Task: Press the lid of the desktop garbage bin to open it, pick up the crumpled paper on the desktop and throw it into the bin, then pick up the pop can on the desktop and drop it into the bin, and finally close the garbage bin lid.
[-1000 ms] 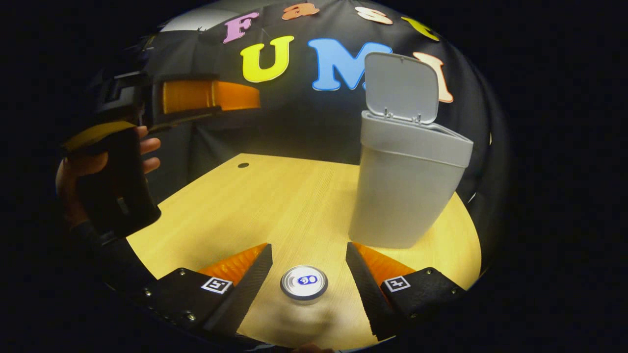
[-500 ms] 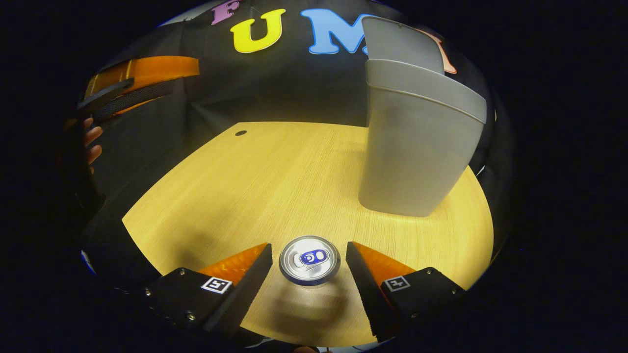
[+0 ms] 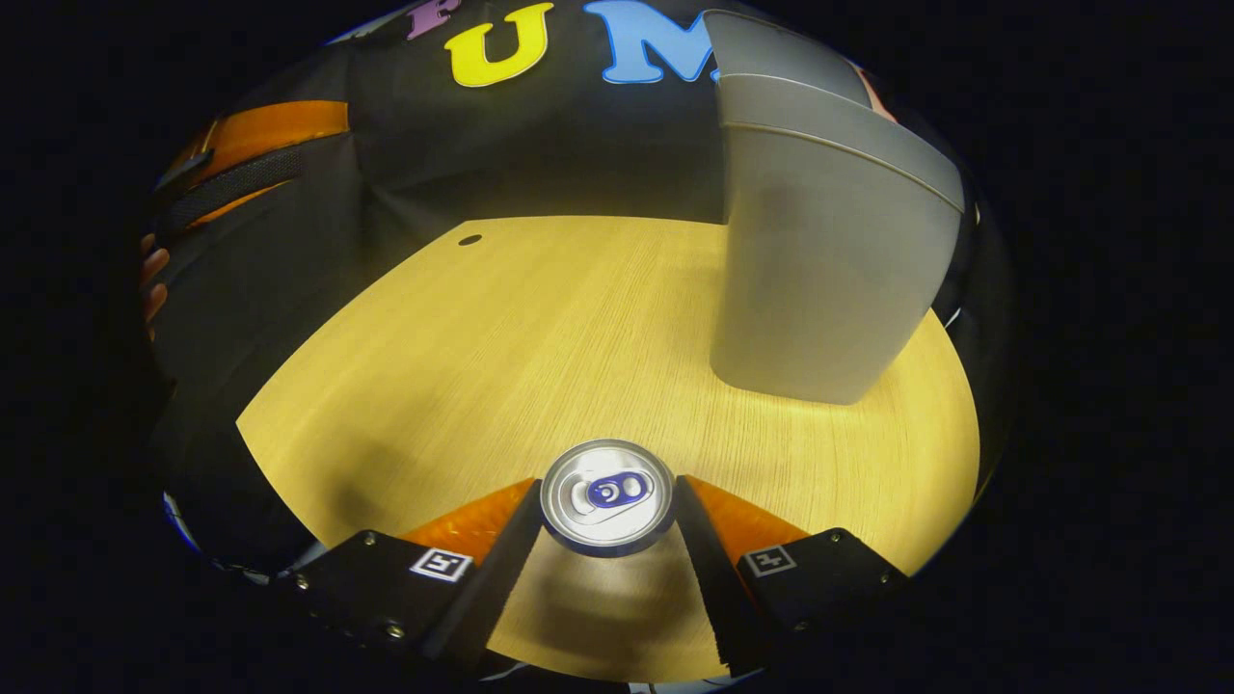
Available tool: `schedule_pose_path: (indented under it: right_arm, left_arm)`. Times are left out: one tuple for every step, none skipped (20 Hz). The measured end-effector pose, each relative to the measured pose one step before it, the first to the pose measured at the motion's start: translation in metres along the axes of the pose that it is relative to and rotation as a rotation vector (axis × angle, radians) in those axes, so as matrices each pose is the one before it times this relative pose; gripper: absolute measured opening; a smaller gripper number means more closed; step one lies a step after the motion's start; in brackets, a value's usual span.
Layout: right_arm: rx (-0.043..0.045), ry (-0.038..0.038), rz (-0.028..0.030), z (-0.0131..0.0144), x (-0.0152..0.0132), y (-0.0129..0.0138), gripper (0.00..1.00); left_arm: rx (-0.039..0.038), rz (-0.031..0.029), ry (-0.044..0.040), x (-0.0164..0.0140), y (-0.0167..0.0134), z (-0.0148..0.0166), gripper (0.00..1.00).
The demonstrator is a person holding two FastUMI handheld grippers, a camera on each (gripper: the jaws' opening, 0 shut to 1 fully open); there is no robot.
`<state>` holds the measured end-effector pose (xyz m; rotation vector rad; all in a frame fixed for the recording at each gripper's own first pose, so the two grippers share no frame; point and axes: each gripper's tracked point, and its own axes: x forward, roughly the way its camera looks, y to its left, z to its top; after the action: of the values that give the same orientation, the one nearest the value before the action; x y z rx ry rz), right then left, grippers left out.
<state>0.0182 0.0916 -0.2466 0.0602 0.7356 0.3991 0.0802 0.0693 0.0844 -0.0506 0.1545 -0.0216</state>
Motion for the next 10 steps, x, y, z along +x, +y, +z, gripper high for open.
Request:
schedule_pose_path:
  right_arm:
    - [-0.00413,-0.00006,0.00408,0.00000,-0.00027,0.00037,0.86]
    - [-0.00437,-0.00153,0.00122,0.00088,-0.00074,-0.00016,0.94]
    - [-0.00219,0.00348,0.00459,-0.00175,0.00012,0.00077,0.85]
    - [-0.00092,-0.00151,0.00225,0.00079,-0.00054,-0.00086,0.83]
    - [0.00009,-0.00719,0.00181,0.00163,-0.00155,-0.00010,0.84]
    - [0.00187,-0.00782,0.00541,0.00055,-0.00140,-0.00008,0.92]
    - [0.00299,-0.01017,0.00182,0.00292,-0.00295,-0.00149,0.84]
    - [0.00114,-0.00639,0.00370,0.00314,-0.00383,-0.00032,0.84]
    - [0.00199,-0.01207,-0.00048,0.00261,-0.00319,-0.00104,0.84]
    - [0.00172,-0.01292,0.00117,0.00374,-0.00422,-0.00143,0.84]
  left_arm:
    - [0.00223,0.00079,0.00323,0.00035,-0.00050,-0.00080,0.96]
    - [0.00026,-0.00013,0.00210,0.00029,-0.00032,-0.00090,0.96]
    - [-0.00110,-0.00121,0.00210,-0.00050,-0.00077,-0.00044,0.96]
    - [-0.00090,-0.00010,0.00012,-0.00047,-0.00061,0.00012,0.96]
    - [0.00075,-0.00208,-0.00044,0.00051,-0.00080,0.00034,0.96]
    - [0.00312,0.00133,-0.00097,-0.00009,-0.00130,0.00068,0.96]
    - [0.00325,-0.00152,-0.00137,0.00080,-0.00092,0.00042,0.96]
    - [0.00248,-0.00142,-0.00073,0.00064,-0.00136,0.00085,0.96]
    - [0.00175,-0.00138,-0.00187,0.00143,-0.00118,0.00055,0.96]
    - [0.00094,-0.00255,-0.00159,0.00025,-0.00109,0.00133,0.96]
